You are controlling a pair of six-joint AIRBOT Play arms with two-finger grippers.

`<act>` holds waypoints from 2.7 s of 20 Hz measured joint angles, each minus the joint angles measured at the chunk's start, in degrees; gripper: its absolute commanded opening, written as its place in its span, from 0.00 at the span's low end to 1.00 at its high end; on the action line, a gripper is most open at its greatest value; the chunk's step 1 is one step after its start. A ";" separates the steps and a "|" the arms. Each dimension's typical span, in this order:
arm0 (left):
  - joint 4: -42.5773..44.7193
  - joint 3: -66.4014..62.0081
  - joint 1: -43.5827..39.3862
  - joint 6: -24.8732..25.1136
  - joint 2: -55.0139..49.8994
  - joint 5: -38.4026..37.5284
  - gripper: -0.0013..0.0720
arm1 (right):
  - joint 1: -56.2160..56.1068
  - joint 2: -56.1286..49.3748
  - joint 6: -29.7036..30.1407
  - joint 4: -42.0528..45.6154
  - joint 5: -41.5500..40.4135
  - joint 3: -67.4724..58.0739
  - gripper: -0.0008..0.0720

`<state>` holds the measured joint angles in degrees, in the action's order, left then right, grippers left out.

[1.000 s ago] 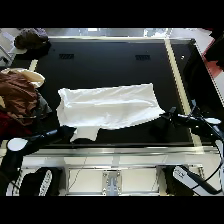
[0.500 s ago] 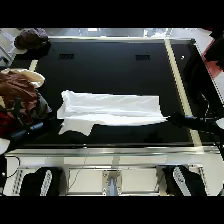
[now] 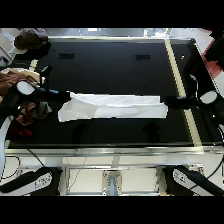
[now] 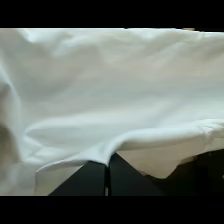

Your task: Fold the shirts.

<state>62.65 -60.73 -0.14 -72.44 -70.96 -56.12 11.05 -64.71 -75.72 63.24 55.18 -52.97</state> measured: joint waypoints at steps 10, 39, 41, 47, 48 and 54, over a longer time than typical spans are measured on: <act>19.08 -14.36 -5.55 -1.64 -22.88 4.52 0.06 | -4.37 -24.76 -1.27 1.44 -3.23 -15.61 0.03; 12.24 -20.00 -13.14 -1.70 -6.73 14.82 0.77 | 24.79 -36.83 12.00 -24.50 23.43 -16.74 0.91; 12.02 -20.00 -14.10 -1.70 -8.20 14.78 0.77 | 22.36 -38.75 13.25 -25.79 22.34 -17.55 0.90; 11.63 -20.00 -15.43 -1.70 -9.92 14.62 0.77 | 13.11 -41.31 13.53 -26.91 18.10 -21.31 0.75; 11.63 -20.00 -15.47 -1.70 -10.05 14.49 0.77 | 11.82 -41.42 13.14 -26.60 17.81 -21.57 0.57; 10.99 -20.00 -16.04 -1.70 -12.87 8.13 0.03 | 6.25 -40.83 11.39 -27.08 24.20 -22.34 0.03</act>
<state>73.65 -80.73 -16.19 -74.15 -83.83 -47.99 17.30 -105.54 -64.34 36.16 79.37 -75.31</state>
